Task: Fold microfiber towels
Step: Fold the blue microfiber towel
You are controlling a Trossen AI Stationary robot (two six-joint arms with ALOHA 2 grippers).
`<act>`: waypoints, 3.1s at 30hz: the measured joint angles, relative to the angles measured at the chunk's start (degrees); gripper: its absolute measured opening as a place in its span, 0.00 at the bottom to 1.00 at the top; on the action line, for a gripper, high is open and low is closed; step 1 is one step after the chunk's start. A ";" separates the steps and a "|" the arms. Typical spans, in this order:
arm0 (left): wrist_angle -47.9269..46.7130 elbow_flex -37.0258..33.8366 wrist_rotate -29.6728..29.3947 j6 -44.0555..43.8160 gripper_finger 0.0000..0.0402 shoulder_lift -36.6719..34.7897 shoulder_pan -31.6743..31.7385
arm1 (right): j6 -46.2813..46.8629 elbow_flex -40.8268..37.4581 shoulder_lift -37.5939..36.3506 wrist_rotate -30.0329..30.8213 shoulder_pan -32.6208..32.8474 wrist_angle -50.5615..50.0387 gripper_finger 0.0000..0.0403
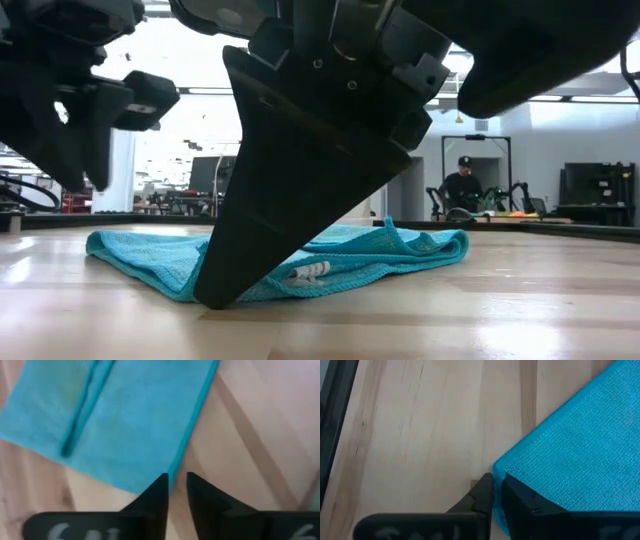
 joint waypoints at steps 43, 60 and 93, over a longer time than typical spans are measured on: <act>-22.56 18.45 17.88 70.48 0.46 12.44 12.93 | 5.51 -0.09 0.02 0.19 0.07 2.06 0.15; -10.07 9.56 18.07 78.63 0.45 12.44 14.03 | 5.51 -0.07 0.07 0.13 0.07 2.80 0.15; -17.30 13.49 14.66 53.81 0.00 14.29 10.97 | 11.46 0.13 -3.10 -0.46 0.63 1.74 0.04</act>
